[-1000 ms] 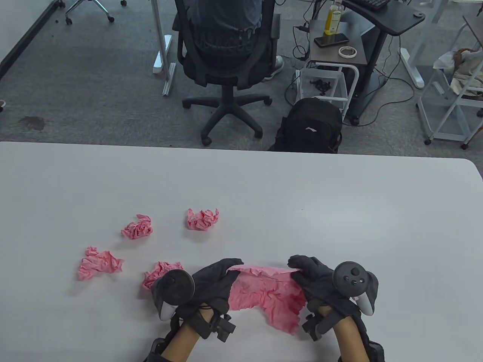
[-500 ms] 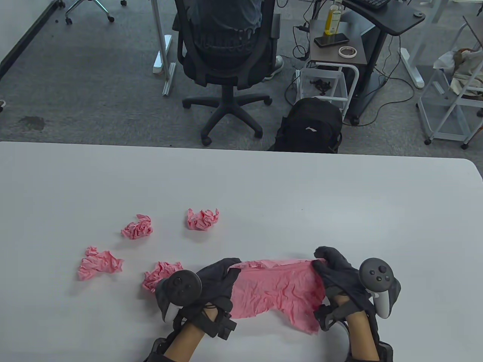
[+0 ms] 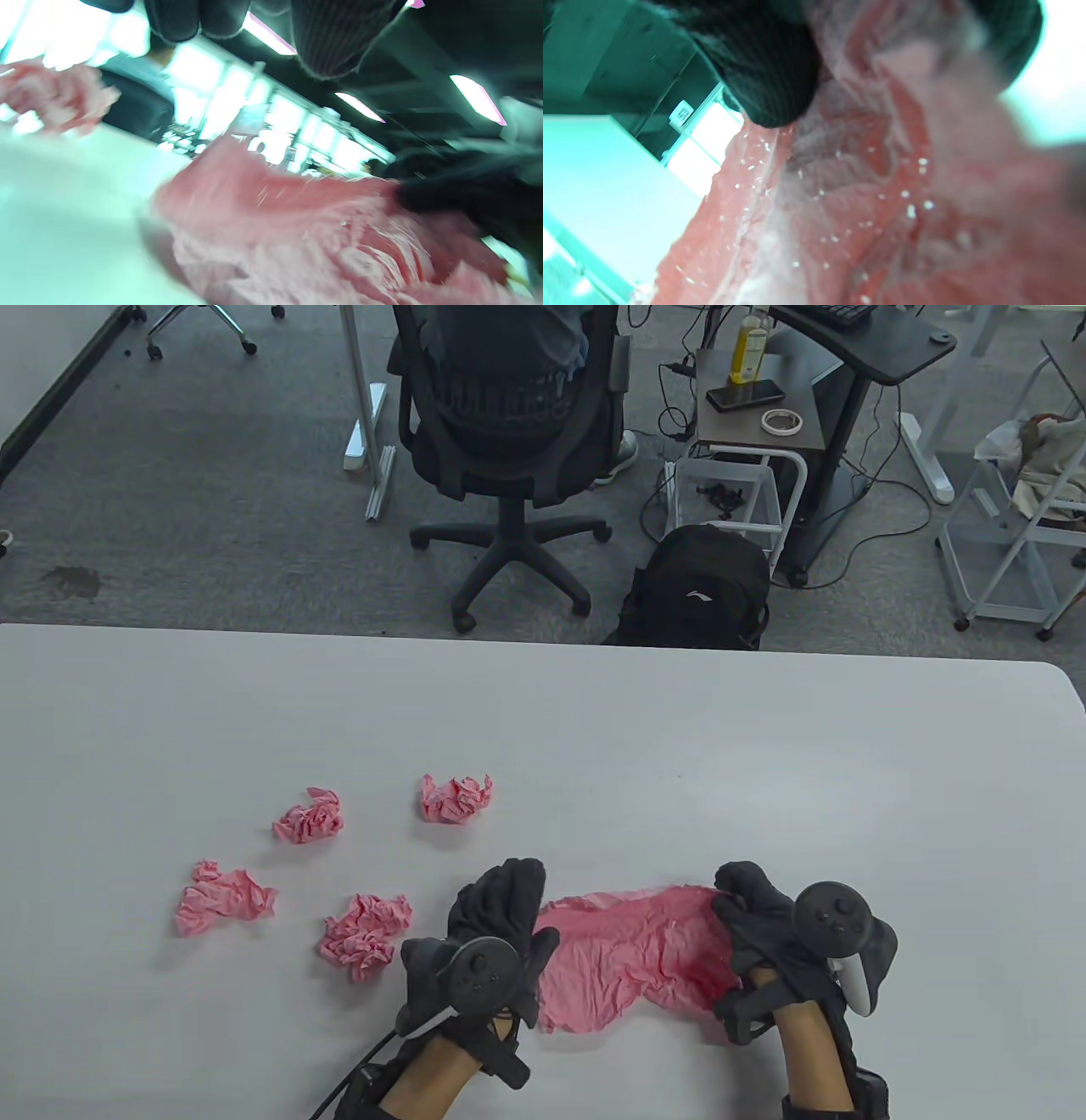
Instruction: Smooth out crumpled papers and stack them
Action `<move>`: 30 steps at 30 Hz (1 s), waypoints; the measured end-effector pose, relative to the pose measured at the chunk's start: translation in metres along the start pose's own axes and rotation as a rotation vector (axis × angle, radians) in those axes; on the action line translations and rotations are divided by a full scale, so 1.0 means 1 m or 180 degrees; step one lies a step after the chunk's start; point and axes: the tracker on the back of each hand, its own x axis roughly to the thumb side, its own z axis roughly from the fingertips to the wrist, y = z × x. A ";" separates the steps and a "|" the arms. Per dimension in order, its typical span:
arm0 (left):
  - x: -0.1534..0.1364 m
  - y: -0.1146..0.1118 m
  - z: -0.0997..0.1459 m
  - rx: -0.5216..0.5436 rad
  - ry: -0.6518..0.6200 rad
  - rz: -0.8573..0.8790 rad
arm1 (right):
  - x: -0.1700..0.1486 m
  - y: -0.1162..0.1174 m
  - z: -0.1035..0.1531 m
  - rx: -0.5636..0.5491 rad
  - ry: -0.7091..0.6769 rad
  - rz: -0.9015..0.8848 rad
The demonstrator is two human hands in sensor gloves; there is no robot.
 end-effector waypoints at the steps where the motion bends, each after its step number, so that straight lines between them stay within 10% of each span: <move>1: 0.006 0.000 0.000 -0.0001 -0.0155 -0.0043 | 0.002 0.001 0.001 -0.0036 -0.0038 0.0060; 8: 0.026 -0.024 -0.006 -0.0802 -0.0519 -0.0347 | 0.047 -0.006 0.022 -0.0305 -0.0858 0.0556; 12: 0.019 -0.039 -0.012 -0.1377 -0.0433 -0.0464 | 0.088 0.028 0.035 0.0405 -0.1418 0.1089; 18: 0.013 -0.040 -0.014 -0.1526 -0.0184 -0.0614 | 0.083 0.074 0.036 0.1595 -0.0929 0.1625; 30: 0.006 -0.046 -0.005 -0.1965 -0.0119 -0.0620 | 0.019 0.034 0.018 0.1567 0.0977 0.1510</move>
